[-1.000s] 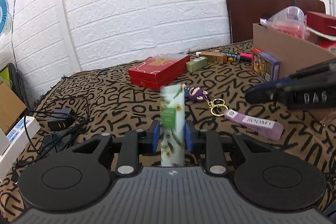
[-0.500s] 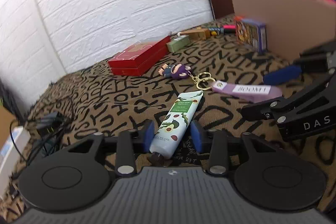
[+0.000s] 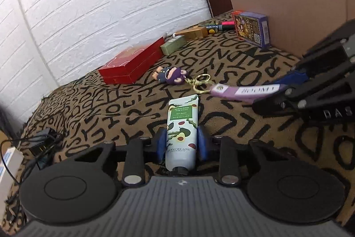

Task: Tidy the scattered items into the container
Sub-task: 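Carry tube and keychain into the cardboard box and open both grippers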

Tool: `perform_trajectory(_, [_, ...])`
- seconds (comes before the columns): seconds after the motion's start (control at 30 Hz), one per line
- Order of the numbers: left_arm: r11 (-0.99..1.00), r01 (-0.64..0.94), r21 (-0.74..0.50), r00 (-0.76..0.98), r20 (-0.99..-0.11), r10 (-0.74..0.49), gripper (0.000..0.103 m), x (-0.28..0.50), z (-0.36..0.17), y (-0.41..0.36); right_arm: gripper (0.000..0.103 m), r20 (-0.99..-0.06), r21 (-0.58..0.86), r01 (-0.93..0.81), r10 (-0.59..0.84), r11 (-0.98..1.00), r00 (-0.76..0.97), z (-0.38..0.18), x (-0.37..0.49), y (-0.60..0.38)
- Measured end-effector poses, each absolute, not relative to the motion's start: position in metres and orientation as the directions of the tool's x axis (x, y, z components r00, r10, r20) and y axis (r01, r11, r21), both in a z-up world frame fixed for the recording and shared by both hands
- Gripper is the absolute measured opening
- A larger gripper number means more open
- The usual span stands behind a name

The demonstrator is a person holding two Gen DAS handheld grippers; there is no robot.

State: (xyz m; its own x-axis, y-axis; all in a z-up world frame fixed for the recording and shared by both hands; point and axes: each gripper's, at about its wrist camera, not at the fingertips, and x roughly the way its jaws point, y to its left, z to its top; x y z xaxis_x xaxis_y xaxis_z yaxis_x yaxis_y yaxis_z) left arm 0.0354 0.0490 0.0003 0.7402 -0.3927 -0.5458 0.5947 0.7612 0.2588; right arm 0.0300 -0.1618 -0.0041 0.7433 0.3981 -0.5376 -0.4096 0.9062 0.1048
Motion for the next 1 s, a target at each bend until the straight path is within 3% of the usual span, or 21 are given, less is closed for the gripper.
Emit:
perform_trajectory(0.1, [0.765, 0.642, 0.056, 0.661, -0.546, -0.515, 0.030, 0.041, 0.021, 0.062, 0.016, -0.475, 0.196, -0.426, 0.466, 0.883, 0.747, 0.008, 0.030, -0.167])
perform_trajectory(0.27, [0.759, 0.651, 0.017, 0.679, -0.461, -0.572, 0.030, 0.040, 0.060, 0.065, 0.016, -0.372, 0.304, -0.447, 0.536, 0.841, 0.758, 0.039, 0.041, -0.178])
perform_trajectory(0.47, [0.756, 0.654, 0.028, 0.706, -0.381, -0.597, 0.021, 0.044, 0.103, 0.061, 0.016, -0.274, 0.318, -0.472, 0.557, 0.822, 0.784, 0.081, 0.048, -0.190])
perform_trajectory(1.0, [0.654, 0.745, 0.132, 0.667, -0.177, -0.724, 0.020, 0.043, 0.194, -0.020, 0.016, -0.095, 0.095, -0.400, 0.409, 0.911, 0.908, 0.198, 0.040, -0.248])
